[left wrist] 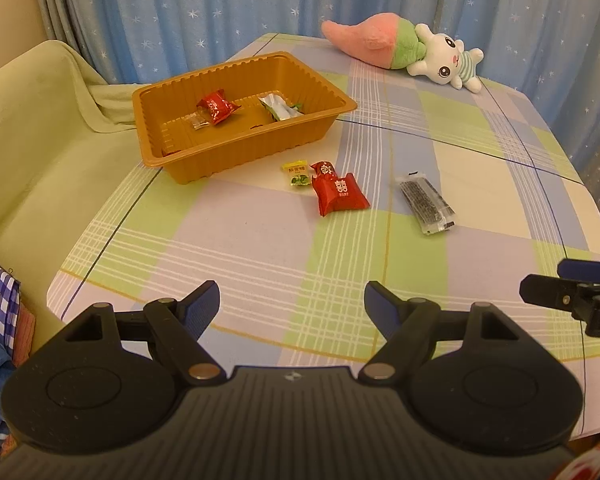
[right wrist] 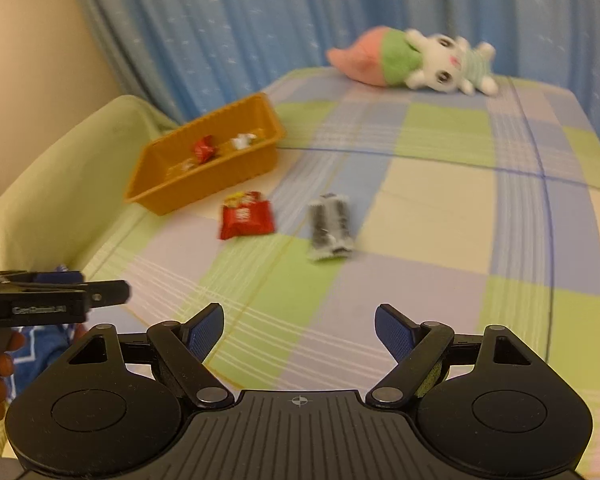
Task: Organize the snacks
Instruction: 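Lift both open tools away from the tray toward the remaining snacks, then lower the right tool onto the large red packet and close it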
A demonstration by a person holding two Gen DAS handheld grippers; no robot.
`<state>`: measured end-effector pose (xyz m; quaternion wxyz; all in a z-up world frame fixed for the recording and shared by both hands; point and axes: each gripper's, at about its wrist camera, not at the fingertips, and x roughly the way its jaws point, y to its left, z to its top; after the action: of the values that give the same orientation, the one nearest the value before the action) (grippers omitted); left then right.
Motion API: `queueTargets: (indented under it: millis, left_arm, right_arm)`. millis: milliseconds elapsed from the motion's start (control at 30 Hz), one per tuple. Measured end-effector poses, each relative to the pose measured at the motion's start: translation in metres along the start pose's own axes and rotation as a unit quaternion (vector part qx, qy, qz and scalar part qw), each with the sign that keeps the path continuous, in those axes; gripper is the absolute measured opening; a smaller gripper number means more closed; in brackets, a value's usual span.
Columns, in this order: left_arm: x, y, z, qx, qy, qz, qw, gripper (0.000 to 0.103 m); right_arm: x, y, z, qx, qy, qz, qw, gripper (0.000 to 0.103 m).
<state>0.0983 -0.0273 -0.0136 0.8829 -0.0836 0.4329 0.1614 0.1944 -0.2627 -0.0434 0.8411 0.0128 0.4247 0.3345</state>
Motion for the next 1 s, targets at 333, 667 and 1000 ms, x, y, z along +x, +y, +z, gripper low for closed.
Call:
queueTargets:
  millis: [333, 667, 1000]
  left_arm:
    - [0.015, 0.013, 0.016, 0.011, 0.001, -0.007, 0.9999, 0.078]
    - [0.028, 0.044, 0.023, 0.000, 0.009, 0.000, 1.0000, 0.078]
    - [0.045, 0.079, 0.028, -0.015, 0.022, 0.018, 0.9995, 0.078]
  right_arm:
    - [0.010, -0.002, 0.008, 0.018, 0.001, -0.004, 1.000, 0.082]
    - [0.033, 0.006, 0.017, 0.018, 0.005, -0.010, 1.000, 0.082]
    - [0.064, 0.005, 0.030, 0.035, 0.004, -0.018, 0.999, 0.068]
